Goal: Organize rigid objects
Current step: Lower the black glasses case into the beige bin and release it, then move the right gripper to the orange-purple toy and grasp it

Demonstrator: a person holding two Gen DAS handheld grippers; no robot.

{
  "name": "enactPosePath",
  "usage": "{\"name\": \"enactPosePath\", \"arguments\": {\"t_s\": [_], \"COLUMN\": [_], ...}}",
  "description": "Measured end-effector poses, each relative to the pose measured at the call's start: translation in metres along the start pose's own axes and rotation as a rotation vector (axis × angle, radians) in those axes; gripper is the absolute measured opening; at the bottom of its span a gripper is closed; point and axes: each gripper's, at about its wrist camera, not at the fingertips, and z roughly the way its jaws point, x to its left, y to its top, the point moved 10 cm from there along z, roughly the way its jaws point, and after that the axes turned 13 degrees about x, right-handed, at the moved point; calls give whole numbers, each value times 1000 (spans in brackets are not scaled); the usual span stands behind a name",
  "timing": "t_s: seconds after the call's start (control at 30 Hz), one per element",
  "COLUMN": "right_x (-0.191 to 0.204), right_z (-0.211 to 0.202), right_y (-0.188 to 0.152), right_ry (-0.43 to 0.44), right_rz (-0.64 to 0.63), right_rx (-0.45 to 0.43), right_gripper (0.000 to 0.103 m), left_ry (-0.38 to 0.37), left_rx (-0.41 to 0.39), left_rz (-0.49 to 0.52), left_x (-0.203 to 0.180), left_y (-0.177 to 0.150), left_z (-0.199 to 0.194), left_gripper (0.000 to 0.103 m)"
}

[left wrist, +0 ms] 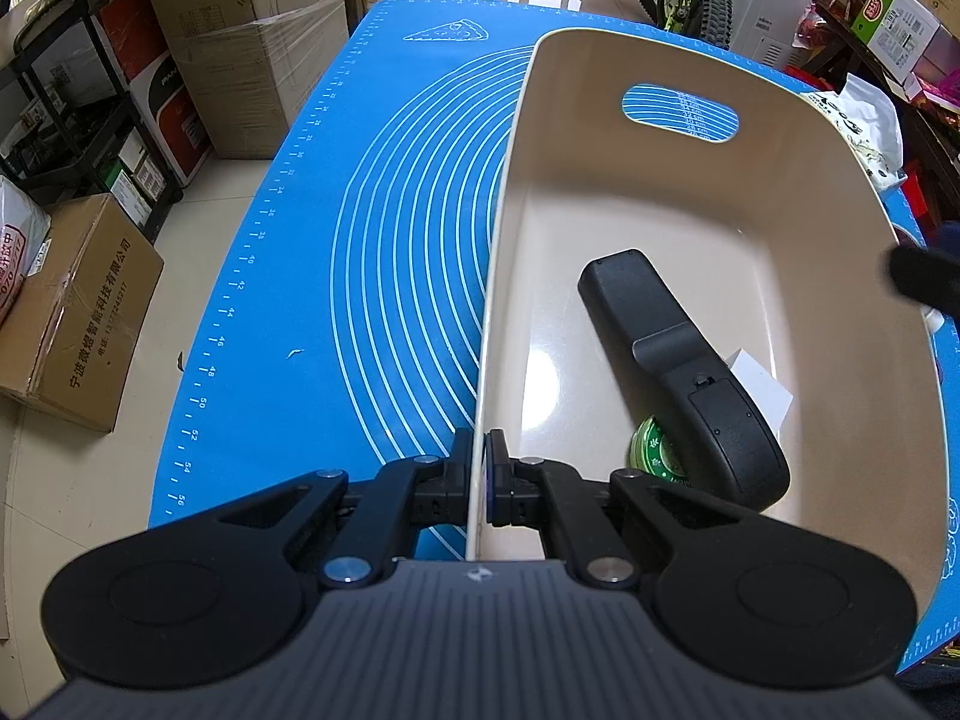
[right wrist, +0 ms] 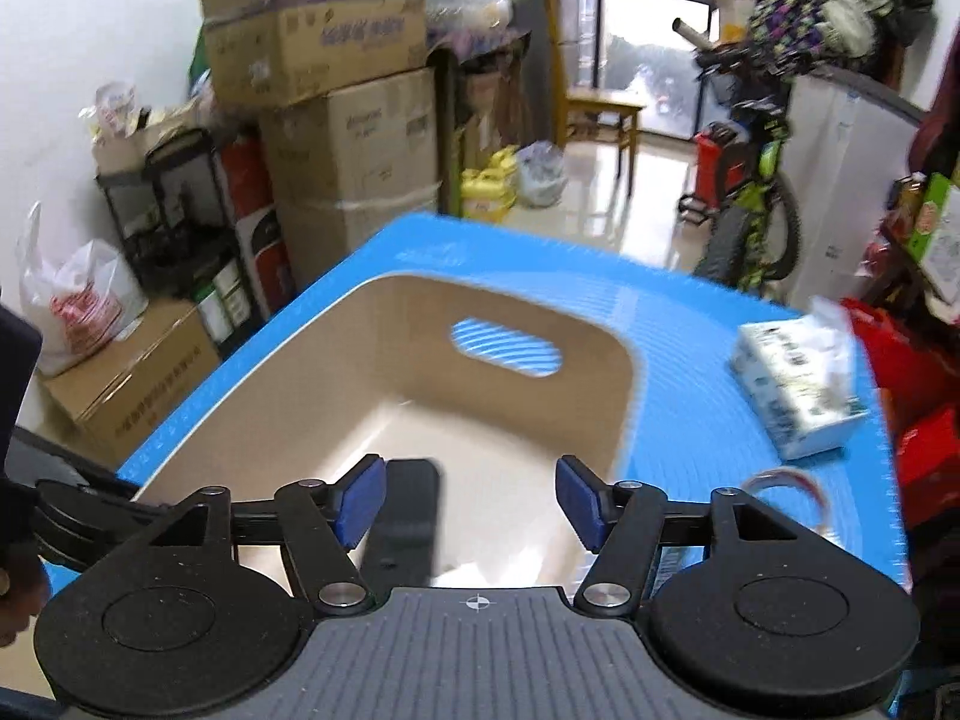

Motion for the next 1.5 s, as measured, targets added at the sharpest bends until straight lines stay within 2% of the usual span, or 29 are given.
{"name": "enactPosePath", "arguments": {"t_s": [0.17,0.47,0.6,0.8,1.07,1.17,1.33,1.5], "right_x": [-58,-161,-186,-198,-201,-197,-205,-215], "right_z": [-10,17,37,62,78,81,72,76], "right_y": [-13,-72,-98,-117,-108,-107,-111,-122], "right_ry": [-79,-166,-156,-164,-193,-236,-226,-190], "right_rz": [81,401,553,613,642,623,704,814], "right_rx": [1,98,145,179,145,158,154,193], "right_gripper": [73,73,73,73,75,75,75,77], "left_ry": [0,0,1,6,7,6,7,7], "left_rx": [0,0,0,3,3,4,3,2], "left_rz": [-1,-1,0,-2,-3,-3,-2,0], "left_x": [0,0,0,0,0,0,-1,-1], "left_y": [0,0,0,0,0,0,0,0], "left_z": [0,0,0,0,0,0,1,1], "left_gripper": [5,5,5,5,6,5,6,6]}}
